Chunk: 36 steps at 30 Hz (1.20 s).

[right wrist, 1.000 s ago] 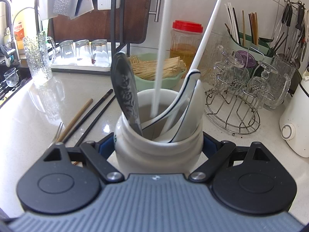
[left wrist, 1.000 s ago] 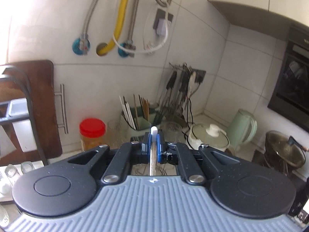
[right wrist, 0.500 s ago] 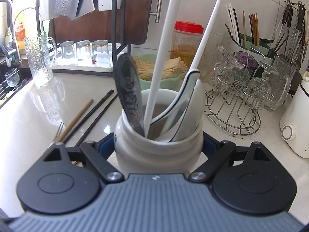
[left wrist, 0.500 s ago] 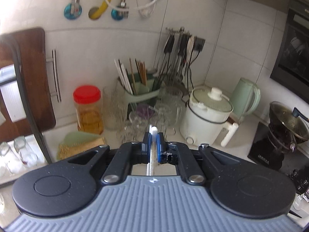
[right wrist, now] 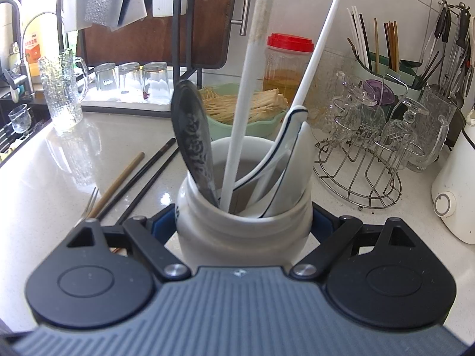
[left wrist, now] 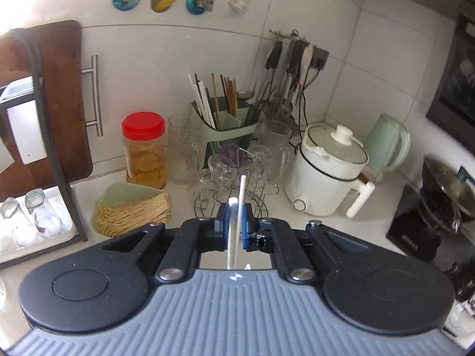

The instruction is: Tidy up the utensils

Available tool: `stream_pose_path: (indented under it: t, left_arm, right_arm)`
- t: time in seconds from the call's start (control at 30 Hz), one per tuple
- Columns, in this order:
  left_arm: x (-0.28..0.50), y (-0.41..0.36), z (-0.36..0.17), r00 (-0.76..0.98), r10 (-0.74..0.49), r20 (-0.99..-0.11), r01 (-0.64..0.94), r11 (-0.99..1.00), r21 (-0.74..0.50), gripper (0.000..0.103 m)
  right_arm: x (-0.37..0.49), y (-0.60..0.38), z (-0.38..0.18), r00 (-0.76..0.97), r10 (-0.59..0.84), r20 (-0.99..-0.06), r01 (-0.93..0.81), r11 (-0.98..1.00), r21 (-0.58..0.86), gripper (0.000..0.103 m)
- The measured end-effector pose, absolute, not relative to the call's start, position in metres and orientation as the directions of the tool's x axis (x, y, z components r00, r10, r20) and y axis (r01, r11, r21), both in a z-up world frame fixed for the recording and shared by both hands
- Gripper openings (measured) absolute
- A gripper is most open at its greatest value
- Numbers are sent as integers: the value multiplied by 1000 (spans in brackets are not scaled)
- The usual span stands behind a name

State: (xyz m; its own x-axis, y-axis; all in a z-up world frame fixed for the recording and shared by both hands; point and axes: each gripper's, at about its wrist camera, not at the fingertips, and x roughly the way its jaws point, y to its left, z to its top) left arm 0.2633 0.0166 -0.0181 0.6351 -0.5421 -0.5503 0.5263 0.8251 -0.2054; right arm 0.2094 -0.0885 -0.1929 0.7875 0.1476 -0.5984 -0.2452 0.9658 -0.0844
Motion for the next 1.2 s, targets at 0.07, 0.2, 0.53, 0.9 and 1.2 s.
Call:
stream_pose_path:
  t: [0.07,0.2,0.53,0.9,1.2]
  left_arm:
    - [263,24,-14,643,-541,-543,510,831,-223,20]
    - [258,41,-6,677,-519,-522,473,850,-231,35]
    - [252,93,-38,688,-406,-602,333,913,-235,38]
    - [254,95,-120,542,-326,-775,289,938,-193,38]
    - [265,109,-158,522,-214,-826,164,975,-149,38]
  right_arm:
    - [209,-89,-193,787,147,-599,-245,966,-84,92]
    - [209,-88,-193,788,149,-598,-247,965,-85,92]
    - [208,-88,-193,786,151,-599,-251,964,-87,92]
    - [202,-96,-192,789,122,-602,-217,972,-88,92]
    - [201,-100,-192,784,140,-604,-238,967,-85,92]
